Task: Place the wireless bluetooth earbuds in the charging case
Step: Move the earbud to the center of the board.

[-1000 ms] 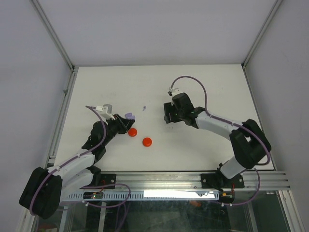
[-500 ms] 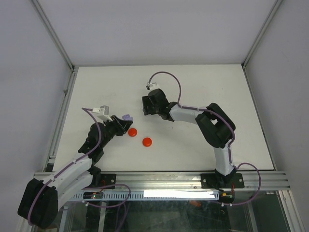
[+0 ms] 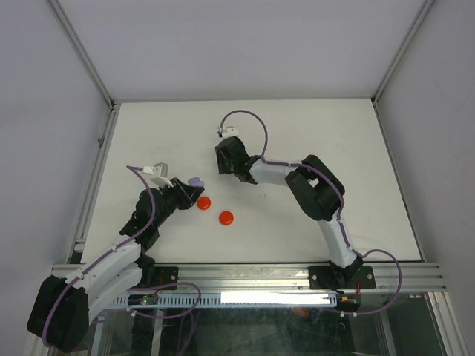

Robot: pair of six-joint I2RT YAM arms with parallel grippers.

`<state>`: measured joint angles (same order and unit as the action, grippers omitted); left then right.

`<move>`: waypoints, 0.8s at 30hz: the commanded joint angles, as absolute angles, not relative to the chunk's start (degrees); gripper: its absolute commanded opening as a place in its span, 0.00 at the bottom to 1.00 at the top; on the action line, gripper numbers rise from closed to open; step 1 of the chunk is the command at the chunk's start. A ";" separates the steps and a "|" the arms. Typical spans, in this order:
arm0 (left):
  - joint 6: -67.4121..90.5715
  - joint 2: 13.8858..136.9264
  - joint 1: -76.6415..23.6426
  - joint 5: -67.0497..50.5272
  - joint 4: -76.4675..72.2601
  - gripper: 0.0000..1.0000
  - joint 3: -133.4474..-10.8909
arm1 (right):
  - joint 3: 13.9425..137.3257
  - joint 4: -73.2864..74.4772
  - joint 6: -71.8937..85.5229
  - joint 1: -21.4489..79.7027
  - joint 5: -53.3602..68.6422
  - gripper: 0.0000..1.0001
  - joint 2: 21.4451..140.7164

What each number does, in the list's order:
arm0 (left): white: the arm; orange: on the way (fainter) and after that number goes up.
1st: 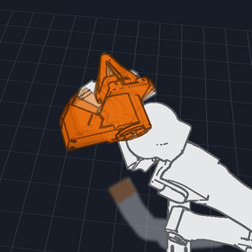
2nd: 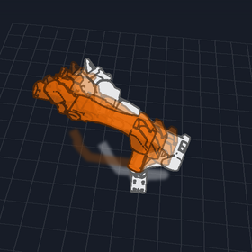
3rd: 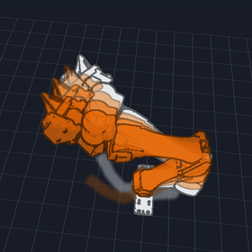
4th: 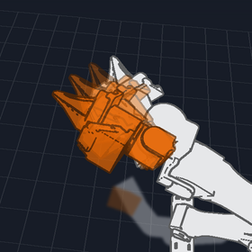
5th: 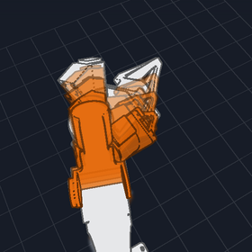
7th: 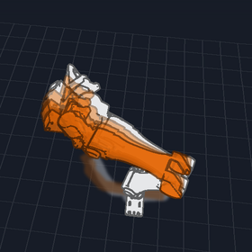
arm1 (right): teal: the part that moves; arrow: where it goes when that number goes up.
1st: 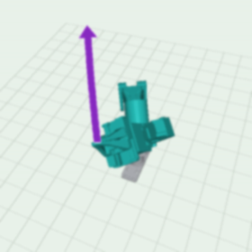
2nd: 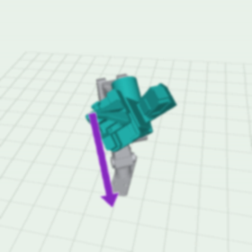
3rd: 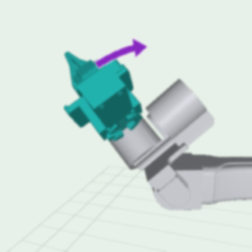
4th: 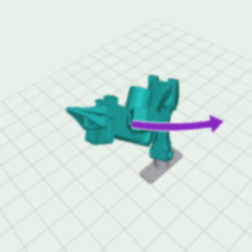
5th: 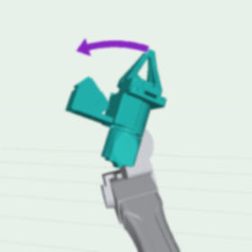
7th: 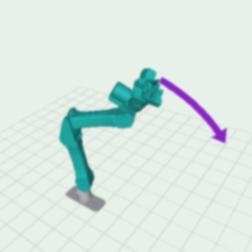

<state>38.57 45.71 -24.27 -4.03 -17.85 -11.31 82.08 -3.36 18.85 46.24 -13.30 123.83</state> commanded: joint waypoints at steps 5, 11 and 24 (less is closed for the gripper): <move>39.11 45.61 -23.93 -4.51 -18.90 0.00 -13.16 | 82.80 -1.64 16.76 47.00 -16.61 0.29 124.09; 39.15 46.26 -23.91 -4.77 -19.22 0.00 -13.27 | 78.98 0.54 15.09 47.02 -16.31 0.16 121.08; 36.50 47.38 -23.91 -10.30 -22.64 0.00 -13.44 | 63.89 20.39 14.50 46.65 -13.44 0.08 103.74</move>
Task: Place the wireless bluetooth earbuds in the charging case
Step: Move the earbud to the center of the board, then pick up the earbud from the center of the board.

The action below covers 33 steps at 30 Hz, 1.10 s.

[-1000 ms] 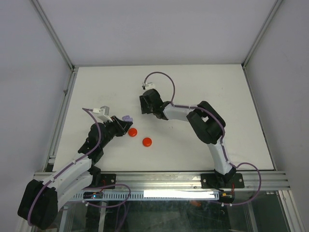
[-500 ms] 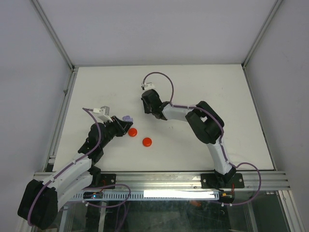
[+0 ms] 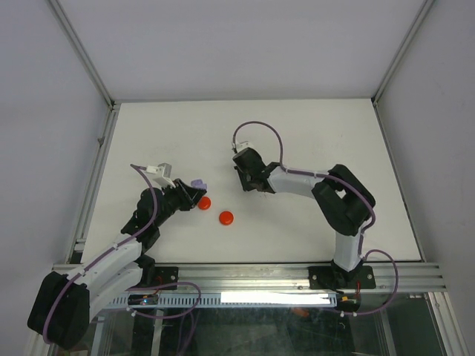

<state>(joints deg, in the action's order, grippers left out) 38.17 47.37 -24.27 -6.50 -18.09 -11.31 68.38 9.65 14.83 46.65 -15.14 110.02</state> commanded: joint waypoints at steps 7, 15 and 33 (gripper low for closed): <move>33.92 48.23 -23.98 -15.41 -25.19 0.00 -13.63 | 56.35 27.79 16.64 46.63 -11.25 0.10 97.28; 33.18 49.54 -24.04 -18.22 -27.68 0.00 -13.69 | 59.46 31.01 16.83 46.66 -9.06 0.32 97.23; 33.09 49.94 -23.99 -19.81 -28.29 0.00 -13.44 | 65.60 32.98 16.60 45.11 -9.45 0.36 103.50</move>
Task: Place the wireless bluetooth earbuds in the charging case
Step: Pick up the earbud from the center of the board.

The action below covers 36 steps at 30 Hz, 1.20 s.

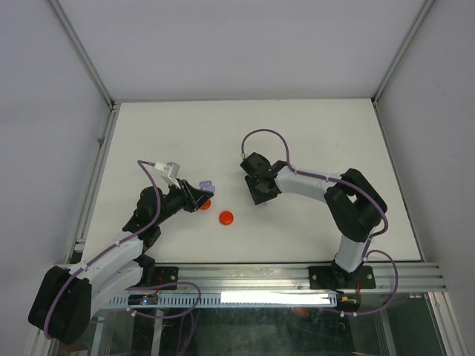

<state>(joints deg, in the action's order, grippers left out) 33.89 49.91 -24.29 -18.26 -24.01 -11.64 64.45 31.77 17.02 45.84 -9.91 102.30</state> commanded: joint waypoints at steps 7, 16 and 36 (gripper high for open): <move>33.12 51.31 -24.12 -21.44 -31.43 0.00 -12.70 | 65.30 33.98 16.53 44.83 -10.33 0.23 103.04; 30.25 52.08 -26.88 -24.09 -41.24 0.00 -11.34 | 65.94 33.33 16.80 46.19 -12.48 0.16 94.53; 11.31 55.82 -32.33 -30.04 -57.95 0.08 -15.52 | 60.46 11.68 13.23 54.89 -10.40 0.14 62.33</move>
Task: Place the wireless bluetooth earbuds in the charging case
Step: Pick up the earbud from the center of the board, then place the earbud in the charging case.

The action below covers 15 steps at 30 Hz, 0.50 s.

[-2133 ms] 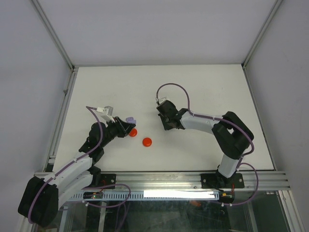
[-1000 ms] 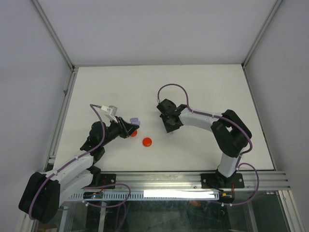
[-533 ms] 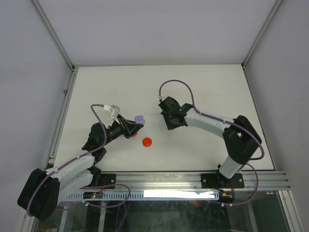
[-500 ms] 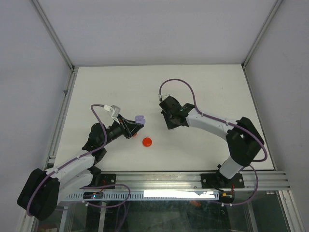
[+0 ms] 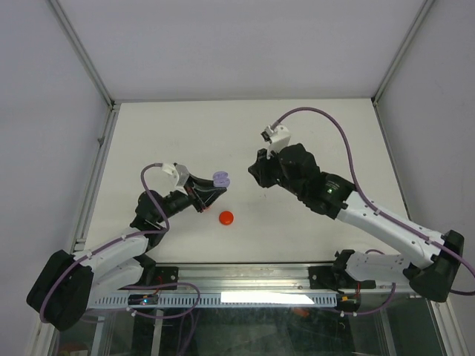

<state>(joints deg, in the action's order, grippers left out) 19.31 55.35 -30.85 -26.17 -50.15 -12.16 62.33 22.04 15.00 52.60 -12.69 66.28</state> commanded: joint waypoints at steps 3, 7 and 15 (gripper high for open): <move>7.35 56.43 -33.55 -31.61 -58.08 0.08 -17.05 | 59.01 6.67 12.65 57.27 -9.79 0.14 60.32; 4.49 57.32 -34.74 -32.51 -58.33 0.08 -18.70 | 56.63 -0.33 11.49 60.27 -9.06 0.14 58.48; 3.82 57.57 -35.90 -33.61 -60.02 0.08 -19.65 | 50.96 -12.04 9.28 64.18 -9.74 0.14 57.17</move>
<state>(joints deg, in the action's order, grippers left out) 6.72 57.56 -34.98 -31.18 -55.33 -17.41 52.51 -1.30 11.33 63.07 -9.56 59.05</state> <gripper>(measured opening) 0.227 0.193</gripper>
